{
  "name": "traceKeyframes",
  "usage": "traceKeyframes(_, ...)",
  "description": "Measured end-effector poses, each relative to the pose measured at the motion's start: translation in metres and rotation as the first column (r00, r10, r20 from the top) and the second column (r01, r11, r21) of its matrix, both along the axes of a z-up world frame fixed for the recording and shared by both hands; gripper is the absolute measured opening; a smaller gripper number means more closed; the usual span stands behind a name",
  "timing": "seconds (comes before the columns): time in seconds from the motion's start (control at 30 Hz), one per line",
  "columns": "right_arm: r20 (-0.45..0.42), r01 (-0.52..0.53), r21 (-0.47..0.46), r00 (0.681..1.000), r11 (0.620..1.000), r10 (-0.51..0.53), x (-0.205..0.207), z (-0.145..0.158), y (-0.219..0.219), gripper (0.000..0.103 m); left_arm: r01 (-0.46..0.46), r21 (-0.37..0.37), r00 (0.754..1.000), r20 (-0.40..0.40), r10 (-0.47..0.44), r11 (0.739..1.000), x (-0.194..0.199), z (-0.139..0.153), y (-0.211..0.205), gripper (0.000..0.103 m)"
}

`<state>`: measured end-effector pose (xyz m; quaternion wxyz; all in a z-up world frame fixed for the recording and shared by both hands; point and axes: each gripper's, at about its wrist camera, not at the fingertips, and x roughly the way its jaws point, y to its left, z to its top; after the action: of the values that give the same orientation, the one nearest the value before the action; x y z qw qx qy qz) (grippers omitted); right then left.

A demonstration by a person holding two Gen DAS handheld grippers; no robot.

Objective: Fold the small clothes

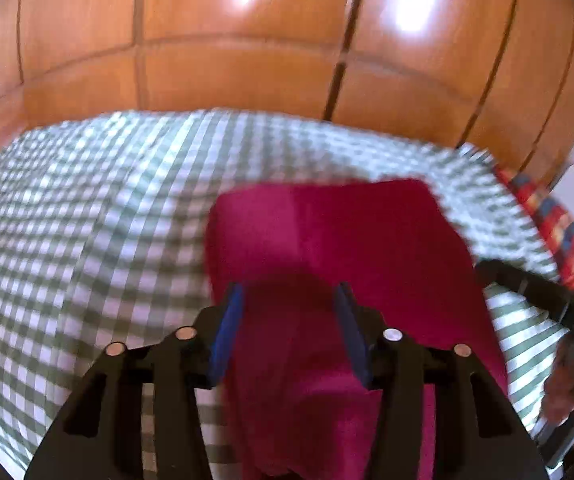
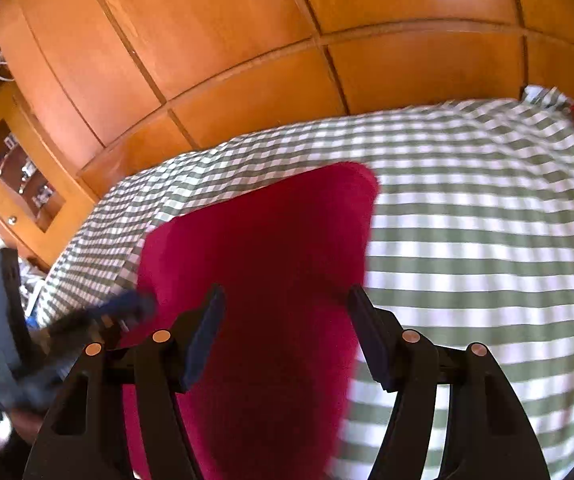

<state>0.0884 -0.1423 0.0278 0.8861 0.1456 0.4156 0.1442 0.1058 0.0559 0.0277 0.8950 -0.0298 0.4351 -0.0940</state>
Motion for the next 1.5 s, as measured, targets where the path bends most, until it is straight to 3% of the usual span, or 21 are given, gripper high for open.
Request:
traceKeyframes(0.07, -0.008, -0.002, -0.004, 1.0, 1.0, 0.002, 0.006, -0.014, 0.013, 0.066, -0.016, -0.005, 1.0, -0.013, 0.016, 1.0, -0.003, -0.016, 0.01, 0.049)
traceKeyframes(0.13, 0.019, 0.004, -0.051, 1.0, 0.999, -0.004, 0.005, -0.027, 0.024, 0.072, -0.024, -0.064, 1.0, -0.021, 0.023, 0.998, -0.005, -0.026, 0.023, 0.051)
traceKeyframes(0.23, 0.052, 0.006, -0.059, 0.999, 0.998, -0.003, 0.0, -0.031, 0.024, 0.072, -0.036, -0.101, 0.999, -0.026, 0.034, 0.994, -0.005, -0.03, 0.029, 0.053)
traceKeyframes(0.37, 0.047, -0.018, -0.064, 0.999, 0.998, 0.021, 0.001, -0.03, 0.021, 0.075, -0.037, -0.079, 0.999, -0.011, 0.036, 0.996, -0.006, -0.029, 0.024, 0.056)
traceKeyframes(0.5, 0.023, -0.029, -0.059, 0.999, 0.998, 0.03, 0.002, -0.03, 0.016, 0.091, -0.052, -0.053, 0.999, 0.006, 0.053, 0.997, -0.011, -0.024, 0.025, 0.064)
traceKeyframes(0.6, -0.021, -0.03, -0.012, 0.999, 0.999, 0.029, 0.003, -0.032, 0.003, 0.095, -0.053, -0.034, 0.998, 0.019, 0.054, 0.998, -0.014, -0.023, 0.026, 0.068)
traceKeyframes(0.9, -0.094, -0.024, 0.17, 0.995, 0.985, 0.041, 0.013, -0.042, -0.038, 0.095, -0.032, -0.001, 0.999, 0.043, 0.032, 0.999, -0.016, -0.021, 0.024, 0.068)
traceKeyframes(1.13, -0.118, -0.059, 0.261, 0.989, 0.964, 0.092, 0.028, -0.055, -0.049, 0.095, -0.03, -0.022, 0.999, 0.044, 0.031, 0.999, -0.015, -0.025, 0.029, 0.076)
traceKeyframes(1.3, -0.122, -0.101, 0.296, 0.982, 0.95, 0.143, 0.034, -0.058, -0.045, 0.095, -0.016, -0.042, 0.999, 0.036, 0.017, 0.999, -0.013, -0.028, 0.033, 0.08)
traceKeyframes(1.43, -0.135, -0.194, 0.315, 0.96, 0.929, 0.246, 0.038, -0.062, -0.021, 0.095, -0.002, -0.067, 1.0, 0.027, 0.004, 0.998, -0.01, -0.032, 0.038, 0.086)
traceKeyframes(1.5, -0.139, -0.219, 0.306, 0.952, 0.926, 0.271, 0.039, -0.064, -0.011, 0.089, -0.009, -0.101, 1.0, 0.0, 0.009, 0.995, -0.007, -0.038, 0.045, 0.091)
